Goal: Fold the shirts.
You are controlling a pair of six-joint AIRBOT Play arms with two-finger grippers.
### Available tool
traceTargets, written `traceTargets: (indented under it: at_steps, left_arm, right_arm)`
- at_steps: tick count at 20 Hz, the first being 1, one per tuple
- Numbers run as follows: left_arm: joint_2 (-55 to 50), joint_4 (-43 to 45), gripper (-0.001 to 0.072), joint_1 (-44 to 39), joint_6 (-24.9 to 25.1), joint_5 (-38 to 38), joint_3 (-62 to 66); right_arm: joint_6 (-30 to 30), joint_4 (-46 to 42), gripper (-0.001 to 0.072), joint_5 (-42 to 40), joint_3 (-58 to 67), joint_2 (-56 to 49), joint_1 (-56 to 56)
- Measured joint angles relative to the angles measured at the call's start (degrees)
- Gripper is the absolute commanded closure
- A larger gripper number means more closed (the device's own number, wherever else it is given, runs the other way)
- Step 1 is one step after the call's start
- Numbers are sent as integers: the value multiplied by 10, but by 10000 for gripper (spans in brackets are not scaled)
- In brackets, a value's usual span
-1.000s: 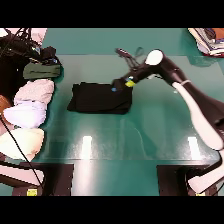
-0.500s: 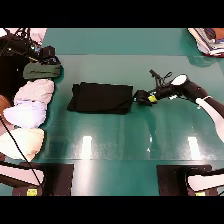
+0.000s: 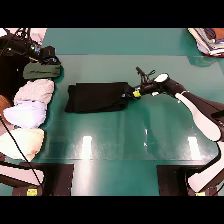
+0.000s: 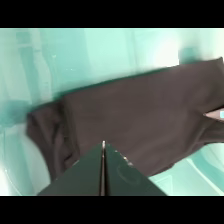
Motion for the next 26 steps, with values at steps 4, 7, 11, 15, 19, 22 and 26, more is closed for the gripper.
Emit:
traceTargets:
  at_steps: [4, 7, 11, 15, 19, 22, 26]
  left_arm:
    - [0, -2, 685, -28, -1, -3, 0]
    - [0, -2, 684, -67, 0, 0, 0]
    - [0, -2, 684, -123, 3, 10, 0]
    - [0, -2, 684, -160, 5, 26, 0]
    - [0, -2, 684, -178, 3, 38, 0]
    - [0, -2, 684, -183, 2, 43, 0]
    - [0, -2, 684, -185, 1, 45, 0]
  right_arm:
    - [20, -49, 696, -19, -8, 45, -25]
    - [34, -88, 696, -40, -64, 125, -91]
    - [43, -143, 696, -53, -155, 259, -254]
    - [46, -174, 696, -62, -227, 371, -464]
    - [46, -185, 696, -72, -286, 451, -656]
    - [44, -215, 696, -70, -308, 473, -739]
    - [42, -266, 564, -49, -317, 470, -779]
